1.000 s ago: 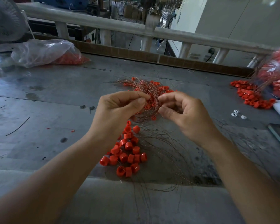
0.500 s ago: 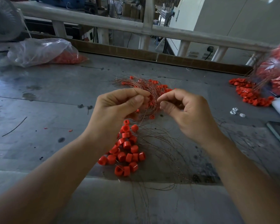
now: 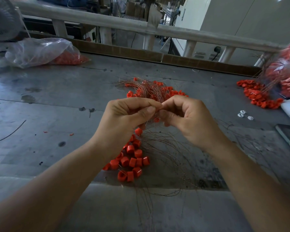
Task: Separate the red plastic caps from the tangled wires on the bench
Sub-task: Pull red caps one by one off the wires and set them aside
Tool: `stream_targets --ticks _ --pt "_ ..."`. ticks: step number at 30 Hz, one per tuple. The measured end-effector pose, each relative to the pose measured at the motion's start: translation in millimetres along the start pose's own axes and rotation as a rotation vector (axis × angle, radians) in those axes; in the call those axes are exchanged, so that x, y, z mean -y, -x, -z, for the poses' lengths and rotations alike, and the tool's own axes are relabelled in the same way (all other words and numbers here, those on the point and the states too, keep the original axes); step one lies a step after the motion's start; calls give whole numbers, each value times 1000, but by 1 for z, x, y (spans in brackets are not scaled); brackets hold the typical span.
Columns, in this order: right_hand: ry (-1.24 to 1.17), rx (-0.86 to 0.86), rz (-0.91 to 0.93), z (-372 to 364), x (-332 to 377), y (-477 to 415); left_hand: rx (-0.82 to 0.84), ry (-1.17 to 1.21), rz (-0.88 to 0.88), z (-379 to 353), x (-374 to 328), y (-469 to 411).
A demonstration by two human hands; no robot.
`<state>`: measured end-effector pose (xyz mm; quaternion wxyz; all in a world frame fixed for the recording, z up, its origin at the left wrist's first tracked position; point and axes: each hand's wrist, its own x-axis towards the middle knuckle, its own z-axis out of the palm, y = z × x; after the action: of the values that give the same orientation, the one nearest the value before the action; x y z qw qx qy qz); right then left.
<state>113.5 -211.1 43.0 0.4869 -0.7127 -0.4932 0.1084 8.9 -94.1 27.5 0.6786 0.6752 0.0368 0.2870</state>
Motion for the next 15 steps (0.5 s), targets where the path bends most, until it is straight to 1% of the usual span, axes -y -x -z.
stream_targets --ticks 2,5,8,11,15 --pt "-57 27 -27 1 1 0 -23 -25 -7 1 0 0" --pt "-83 17 -57 0 0 1 -40 -68 -14 1 0 0" --pt "-41 -29 -48 1 -1 1 -21 -94 -6 0 0 0" --pt "-5 -23 -67 1 1 3 7 -133 -4 0 1 1" --pt "-9 -70 -70 6 1 3 -52 -157 21 2 3 1"
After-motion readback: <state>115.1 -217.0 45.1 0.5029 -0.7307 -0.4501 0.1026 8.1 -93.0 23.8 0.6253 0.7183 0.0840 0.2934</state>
